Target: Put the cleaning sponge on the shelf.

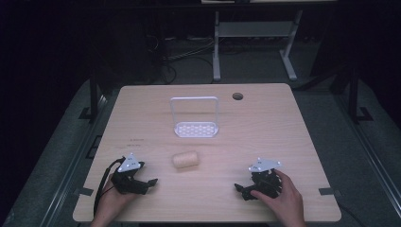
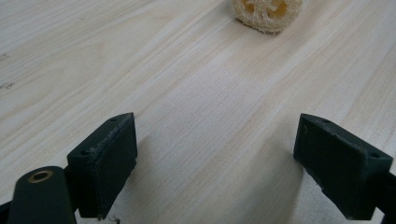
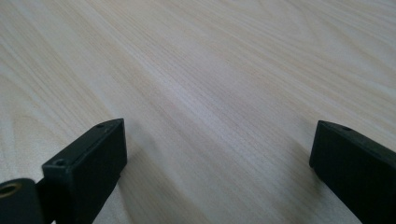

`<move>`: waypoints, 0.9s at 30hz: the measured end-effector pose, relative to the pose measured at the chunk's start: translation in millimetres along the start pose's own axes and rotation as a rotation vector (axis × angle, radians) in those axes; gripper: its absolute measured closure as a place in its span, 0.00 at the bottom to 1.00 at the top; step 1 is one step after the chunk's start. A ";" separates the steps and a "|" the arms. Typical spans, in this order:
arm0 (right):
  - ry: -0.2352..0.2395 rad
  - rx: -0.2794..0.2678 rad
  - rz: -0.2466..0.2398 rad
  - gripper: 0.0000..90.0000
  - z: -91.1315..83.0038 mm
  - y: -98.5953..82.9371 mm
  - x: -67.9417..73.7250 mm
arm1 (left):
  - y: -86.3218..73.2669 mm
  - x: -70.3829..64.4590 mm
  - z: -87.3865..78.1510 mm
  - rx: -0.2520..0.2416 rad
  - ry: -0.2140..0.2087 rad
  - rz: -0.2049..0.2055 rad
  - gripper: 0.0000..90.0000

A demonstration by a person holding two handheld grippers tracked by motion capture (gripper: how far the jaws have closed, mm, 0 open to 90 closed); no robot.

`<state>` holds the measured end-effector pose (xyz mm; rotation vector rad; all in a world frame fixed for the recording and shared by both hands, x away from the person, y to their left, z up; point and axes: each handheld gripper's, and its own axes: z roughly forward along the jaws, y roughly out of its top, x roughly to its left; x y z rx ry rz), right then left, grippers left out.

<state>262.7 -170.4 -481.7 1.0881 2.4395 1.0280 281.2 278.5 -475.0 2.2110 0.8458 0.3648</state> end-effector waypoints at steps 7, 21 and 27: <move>0.000 0.000 0.000 0.04 0.0 0.0 -0.1 | 0.0 0.2 -0.1 -0.001 0.000 -0.002 0.15; -0.003 0.003 0.008 0.04 0.5 0.6 -0.2 | -1.7 0.2 -4.5 0.002 -0.007 0.007 0.15; -0.004 0.003 0.009 0.04 0.5 0.7 -0.2 | 4.4 0.1 -8.4 -0.009 -0.011 0.020 0.16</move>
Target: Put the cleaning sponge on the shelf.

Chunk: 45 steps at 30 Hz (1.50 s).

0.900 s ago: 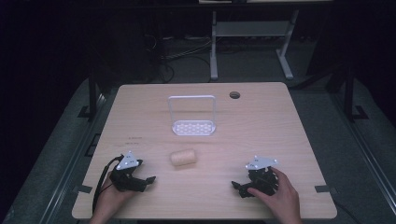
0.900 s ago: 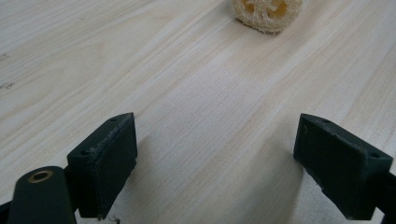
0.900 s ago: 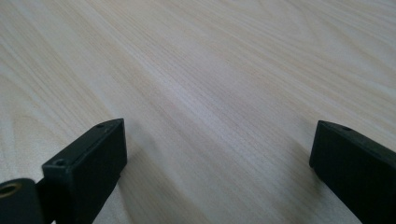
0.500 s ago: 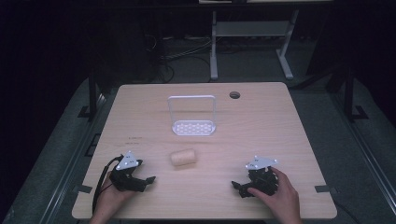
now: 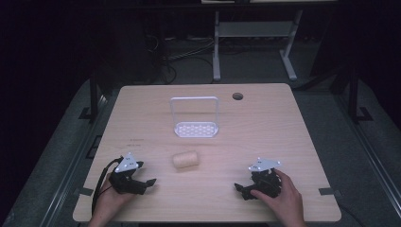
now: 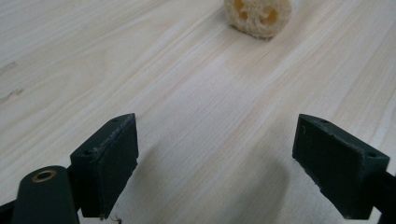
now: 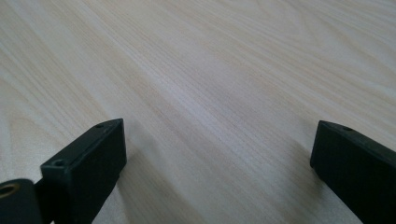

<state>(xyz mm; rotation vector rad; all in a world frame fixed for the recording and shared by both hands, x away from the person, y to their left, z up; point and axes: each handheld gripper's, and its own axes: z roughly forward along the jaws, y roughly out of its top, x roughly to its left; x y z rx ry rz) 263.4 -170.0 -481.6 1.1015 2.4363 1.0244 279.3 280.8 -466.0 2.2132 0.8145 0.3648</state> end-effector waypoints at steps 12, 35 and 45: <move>0.000 -0.001 0.000 0.04 0.1 0.1 -0.1 | 15.2 -0.4 3.8 0.005 -0.050 0.032 0.16; -0.001 -0.003 0.003 0.04 0.3 0.1 -0.1 | 44.8 0.9 10.7 0.026 -0.112 0.105 0.16; -0.002 -0.004 0.003 0.04 0.4 0.0 -0.1 | 59.3 2.4 14.6 0.019 -0.141 0.123 0.16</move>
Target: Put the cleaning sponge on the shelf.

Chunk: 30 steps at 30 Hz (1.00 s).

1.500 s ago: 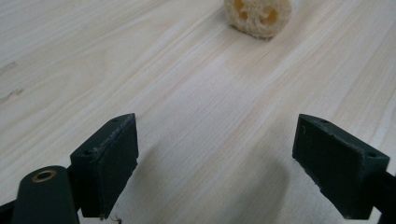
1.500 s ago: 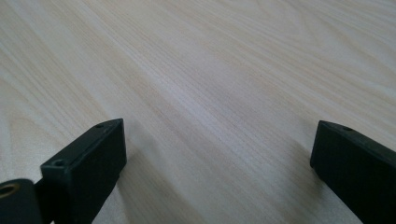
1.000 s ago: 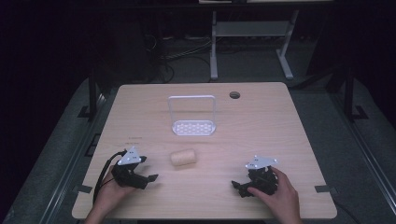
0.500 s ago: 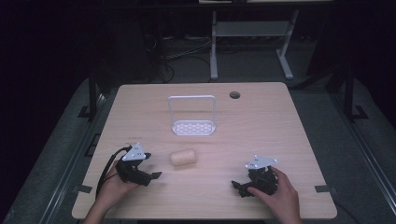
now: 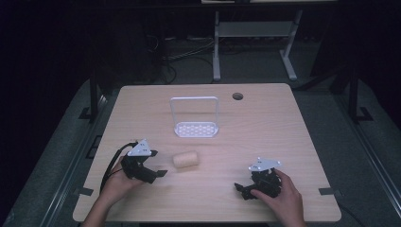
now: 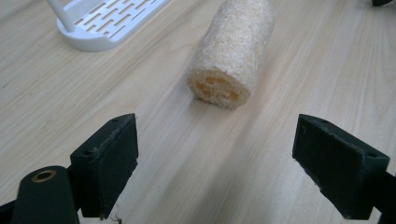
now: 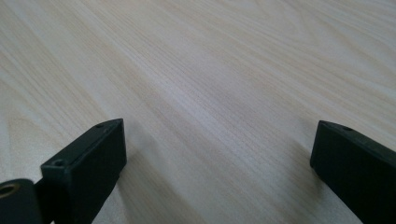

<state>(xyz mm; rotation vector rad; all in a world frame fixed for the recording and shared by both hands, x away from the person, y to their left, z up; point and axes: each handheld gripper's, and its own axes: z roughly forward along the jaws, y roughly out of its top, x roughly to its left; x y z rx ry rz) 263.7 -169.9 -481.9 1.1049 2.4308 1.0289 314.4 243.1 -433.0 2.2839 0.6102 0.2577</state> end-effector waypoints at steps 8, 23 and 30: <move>-0.001 0.000 -0.001 0.04 0.0 0.0 -0.1 | 12.0 2.2 5.7 0.001 -0.036 0.025 0.16; -0.002 0.001 0.000 0.04 -0.1 0.0 -0.1 | 33.4 4.3 16.9 0.005 -0.072 0.068 0.16; -0.002 0.002 0.000 0.04 -0.1 0.0 -0.2 | 43.1 5.6 22.2 -0.009 -0.084 0.074 0.16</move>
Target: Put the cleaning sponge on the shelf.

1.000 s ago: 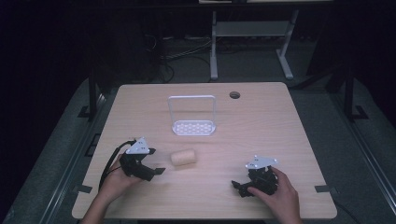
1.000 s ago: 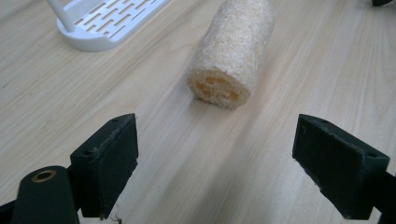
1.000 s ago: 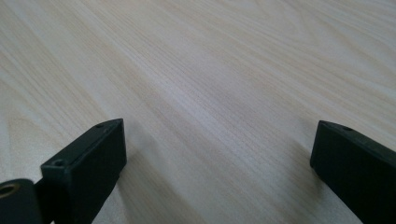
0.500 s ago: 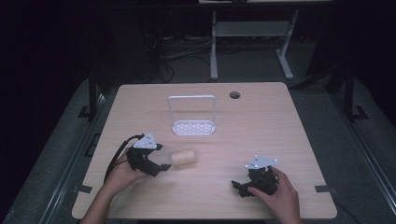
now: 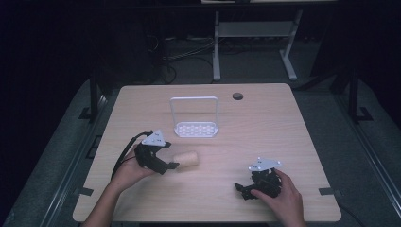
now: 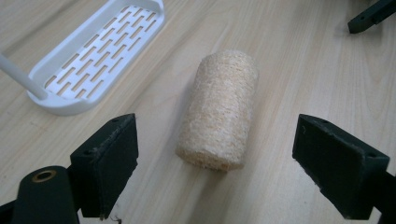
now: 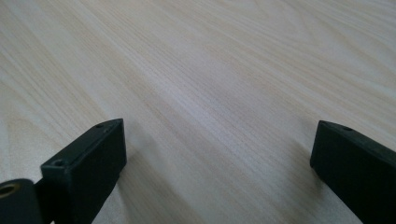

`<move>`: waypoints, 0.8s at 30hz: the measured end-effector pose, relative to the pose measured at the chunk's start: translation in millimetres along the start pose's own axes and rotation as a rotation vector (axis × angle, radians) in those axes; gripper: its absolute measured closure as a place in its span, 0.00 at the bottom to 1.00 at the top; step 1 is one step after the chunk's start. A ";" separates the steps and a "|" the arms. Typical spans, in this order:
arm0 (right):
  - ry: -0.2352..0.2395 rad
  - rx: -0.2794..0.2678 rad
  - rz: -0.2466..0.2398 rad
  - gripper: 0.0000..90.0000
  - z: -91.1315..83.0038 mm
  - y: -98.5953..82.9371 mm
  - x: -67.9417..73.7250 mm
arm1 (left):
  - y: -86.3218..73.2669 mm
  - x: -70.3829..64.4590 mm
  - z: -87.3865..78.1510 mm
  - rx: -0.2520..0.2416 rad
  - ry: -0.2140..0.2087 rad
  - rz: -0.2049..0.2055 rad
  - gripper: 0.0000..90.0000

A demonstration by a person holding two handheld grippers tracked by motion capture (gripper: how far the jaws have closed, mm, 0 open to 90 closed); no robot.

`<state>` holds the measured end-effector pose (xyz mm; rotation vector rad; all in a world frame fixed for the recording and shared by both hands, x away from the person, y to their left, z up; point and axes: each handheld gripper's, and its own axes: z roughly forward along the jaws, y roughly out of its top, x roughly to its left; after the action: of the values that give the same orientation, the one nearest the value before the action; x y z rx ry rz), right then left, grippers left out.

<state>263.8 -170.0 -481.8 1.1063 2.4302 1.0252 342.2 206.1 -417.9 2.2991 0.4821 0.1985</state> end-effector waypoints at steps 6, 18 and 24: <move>0.000 0.001 -0.002 0.04 0.0 0.0 -0.1 | 8.4 1.3 7.1 -0.003 -0.018 0.019 0.16; -0.001 0.000 0.001 0.04 0.0 0.0 0.0 | 6.9 4.9 21.8 0.006 -0.038 0.022 0.16; -0.001 0.000 0.002 0.04 0.1 0.1 -0.1 | 7.4 4.5 32.2 0.017 -0.056 0.034 0.16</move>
<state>264.0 -169.9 -481.8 1.1093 2.4286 1.0246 357.6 181.9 -435.1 2.3236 0.4183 0.1473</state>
